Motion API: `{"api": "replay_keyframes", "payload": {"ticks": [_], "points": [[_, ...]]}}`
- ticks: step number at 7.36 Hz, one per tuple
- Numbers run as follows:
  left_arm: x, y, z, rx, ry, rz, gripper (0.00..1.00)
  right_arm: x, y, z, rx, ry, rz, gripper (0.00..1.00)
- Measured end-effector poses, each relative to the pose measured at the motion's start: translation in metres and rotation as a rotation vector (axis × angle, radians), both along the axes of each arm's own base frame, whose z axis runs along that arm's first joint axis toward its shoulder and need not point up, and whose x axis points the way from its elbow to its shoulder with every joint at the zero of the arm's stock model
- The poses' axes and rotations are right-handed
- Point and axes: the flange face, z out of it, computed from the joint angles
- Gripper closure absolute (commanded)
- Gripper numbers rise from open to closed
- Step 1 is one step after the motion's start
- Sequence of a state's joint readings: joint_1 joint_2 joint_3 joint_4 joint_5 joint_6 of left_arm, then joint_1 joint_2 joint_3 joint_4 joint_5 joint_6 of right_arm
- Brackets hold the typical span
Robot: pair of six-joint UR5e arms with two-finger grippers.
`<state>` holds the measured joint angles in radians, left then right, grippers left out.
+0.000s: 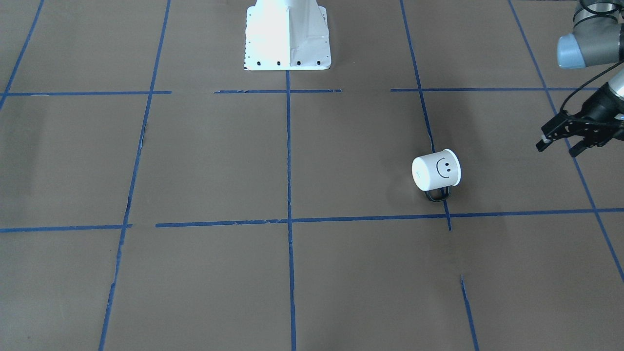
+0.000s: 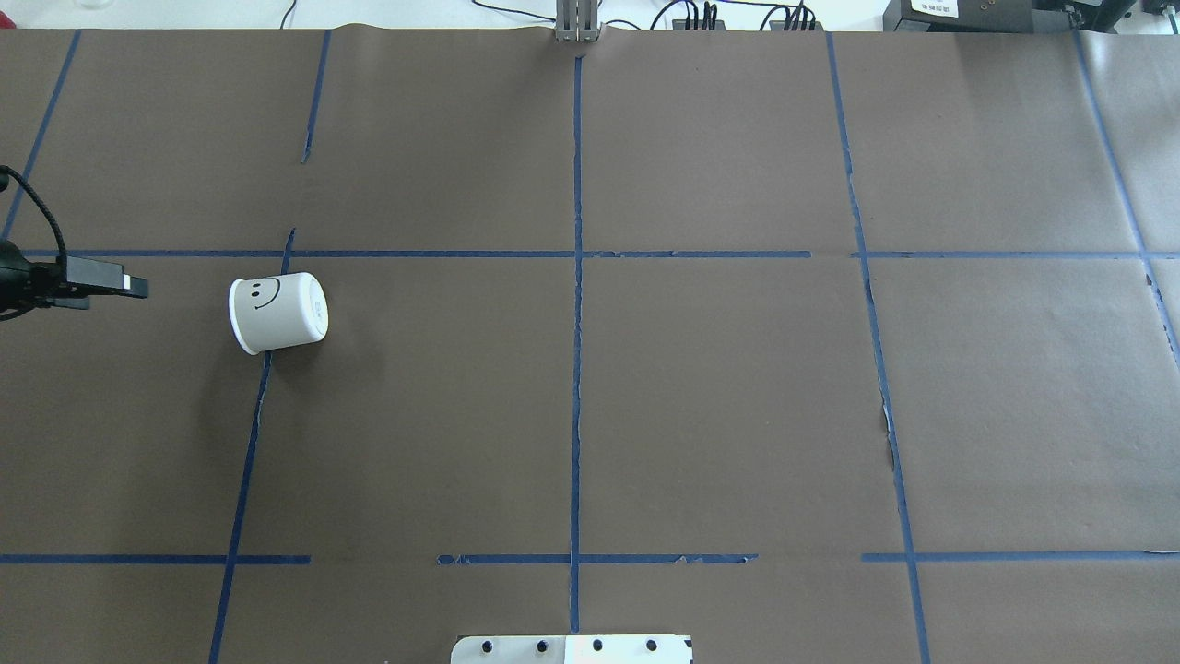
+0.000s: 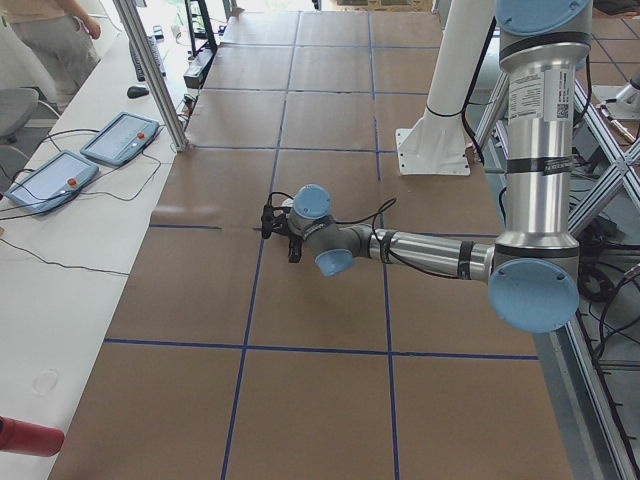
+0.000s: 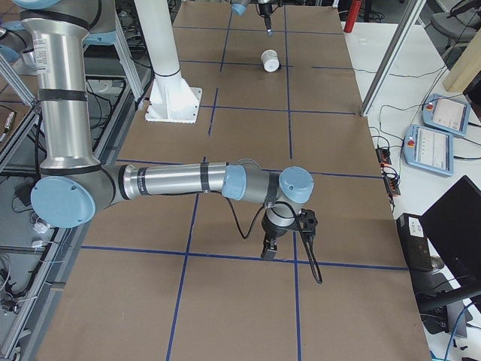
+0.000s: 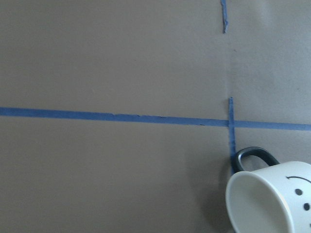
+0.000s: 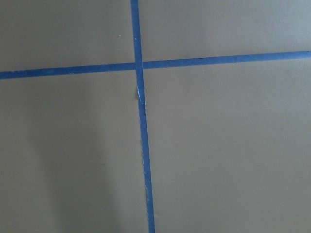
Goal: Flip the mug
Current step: 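Move the left gripper toward the open end of the sideways white mug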
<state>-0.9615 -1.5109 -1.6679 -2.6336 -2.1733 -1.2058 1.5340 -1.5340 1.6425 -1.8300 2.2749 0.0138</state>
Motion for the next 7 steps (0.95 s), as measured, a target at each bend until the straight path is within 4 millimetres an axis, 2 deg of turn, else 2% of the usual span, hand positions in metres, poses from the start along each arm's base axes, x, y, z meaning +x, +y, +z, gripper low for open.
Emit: {"api": "replay_keyframes", "payload": {"ticks": [1,2,4,7], "points": [[0.017,0.014,-0.002,-0.016,0.107,-0.041,0.0,0.0,0.0,0.0,0.0,0.0,0.0,0.0],[0.024,0.022,0.004,-0.012,0.218,-0.095,0.0,0.0,0.0,0.0,-0.001,0.0,0.0,0.0],[0.033,0.027,0.012,0.001,0.366,-0.199,0.0,0.0,0.0,0.0,0.0,0.0,0.0,0.0],[0.069,0.026,0.022,0.003,0.52,-0.263,0.0,0.0,0.0,0.0,0.0,0.0,0.0,0.0]]}}
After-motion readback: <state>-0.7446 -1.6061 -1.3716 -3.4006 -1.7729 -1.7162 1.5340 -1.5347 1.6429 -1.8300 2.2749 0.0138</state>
